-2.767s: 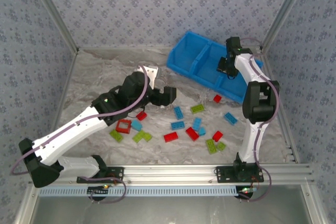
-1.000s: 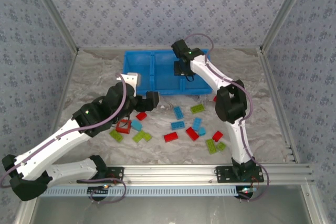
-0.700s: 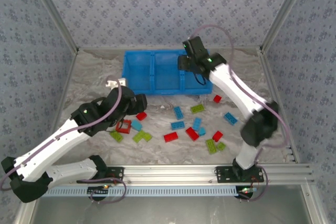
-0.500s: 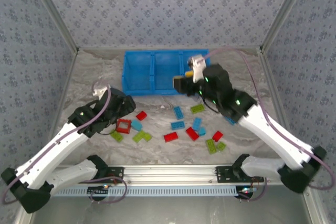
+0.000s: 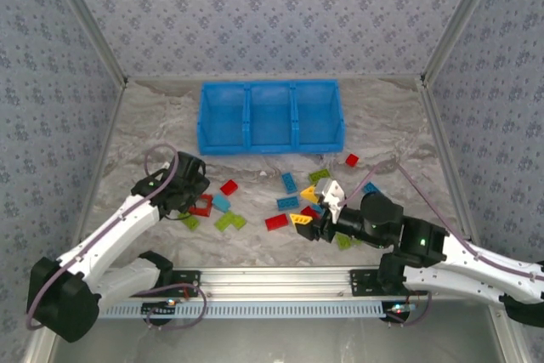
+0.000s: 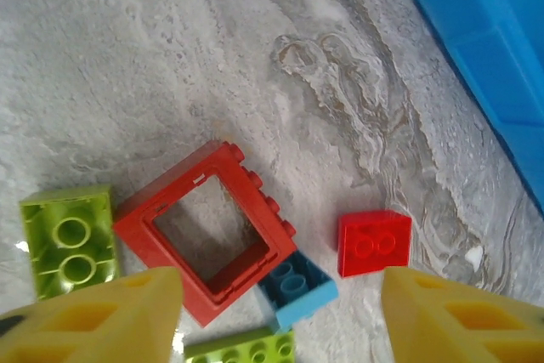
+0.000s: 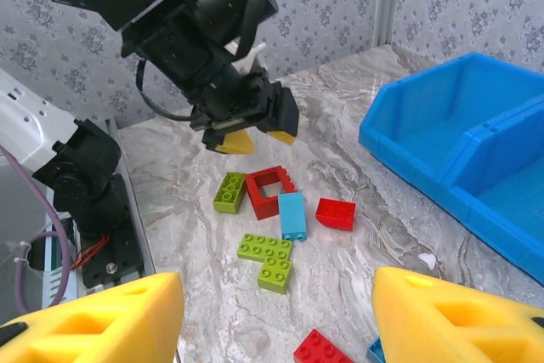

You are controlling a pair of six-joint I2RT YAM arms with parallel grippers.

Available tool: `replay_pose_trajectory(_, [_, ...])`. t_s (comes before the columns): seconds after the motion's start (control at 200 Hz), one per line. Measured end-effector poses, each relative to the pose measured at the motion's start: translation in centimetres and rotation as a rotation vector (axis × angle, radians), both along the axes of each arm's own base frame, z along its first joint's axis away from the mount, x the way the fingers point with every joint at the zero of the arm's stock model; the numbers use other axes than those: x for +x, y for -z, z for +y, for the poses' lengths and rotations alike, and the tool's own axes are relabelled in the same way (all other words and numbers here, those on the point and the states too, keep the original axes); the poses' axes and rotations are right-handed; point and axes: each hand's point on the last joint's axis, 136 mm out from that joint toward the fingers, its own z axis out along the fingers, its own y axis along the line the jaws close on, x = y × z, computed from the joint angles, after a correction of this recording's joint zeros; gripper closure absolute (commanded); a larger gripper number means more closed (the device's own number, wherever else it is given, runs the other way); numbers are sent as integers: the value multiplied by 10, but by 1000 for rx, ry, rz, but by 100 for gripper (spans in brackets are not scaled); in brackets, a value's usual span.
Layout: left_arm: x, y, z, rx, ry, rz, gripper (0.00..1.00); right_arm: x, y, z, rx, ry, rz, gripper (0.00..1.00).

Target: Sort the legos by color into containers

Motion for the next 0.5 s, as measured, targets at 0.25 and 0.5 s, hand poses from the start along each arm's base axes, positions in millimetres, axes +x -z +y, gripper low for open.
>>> replay_pose_trajectory(0.25, [9,29,-4,-24,-92,56,42,1,18,14,-70,13,-12,38])
replay_pose_trajectory(0.5, [17,40,-8,-46,-144,67,64,7,27,17,-107,41,-14,39])
